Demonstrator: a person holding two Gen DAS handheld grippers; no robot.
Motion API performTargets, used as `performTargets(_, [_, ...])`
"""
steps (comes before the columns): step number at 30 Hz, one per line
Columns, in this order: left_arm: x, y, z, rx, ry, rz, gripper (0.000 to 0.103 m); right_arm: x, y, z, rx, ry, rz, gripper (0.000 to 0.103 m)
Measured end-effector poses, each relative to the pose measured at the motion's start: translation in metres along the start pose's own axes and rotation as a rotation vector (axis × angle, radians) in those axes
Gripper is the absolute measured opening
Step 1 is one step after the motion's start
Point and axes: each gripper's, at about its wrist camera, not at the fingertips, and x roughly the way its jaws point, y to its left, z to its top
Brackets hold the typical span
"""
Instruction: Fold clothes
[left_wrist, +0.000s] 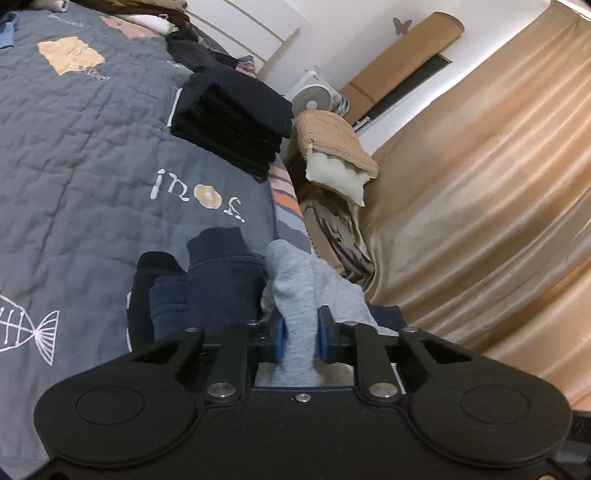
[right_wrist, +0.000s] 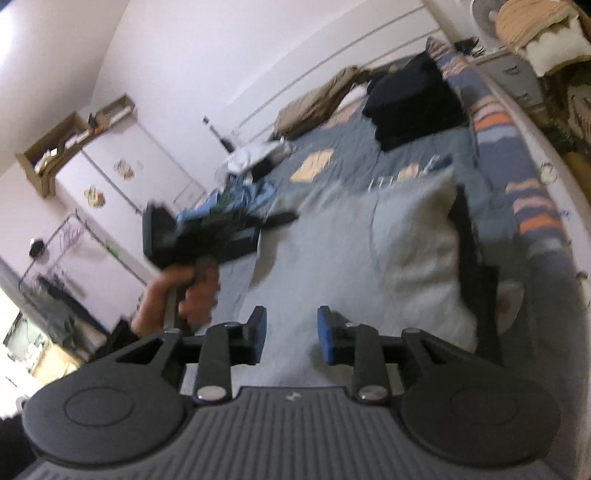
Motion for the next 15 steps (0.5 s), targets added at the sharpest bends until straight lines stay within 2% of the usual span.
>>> performTargets(4, [-0.013, 0.0, 0.002, 0.017, -0.09, -0.056, 0.01, 0.009, -0.006, -0.017, 0.026, 0.026, -0.001, 0.03])
performTargets(7, [-0.018, 0.002, 0.011, -0.007, -0.139, -0.061, 0.01, 0.011, -0.013, -0.026, 0.038, 0.037, 0.018, 0.03])
performTargets(10, [-0.007, 0.003, 0.016, 0.021, -0.091, 0.004, 0.01, 0.009, -0.015, -0.033, 0.051, 0.04, 0.027, 0.03])
performTargets(15, [-0.011, 0.006, 0.021, 0.005, -0.135, 0.025, 0.01, 0.004, -0.014, -0.042, 0.061, 0.047, 0.021, 0.03])
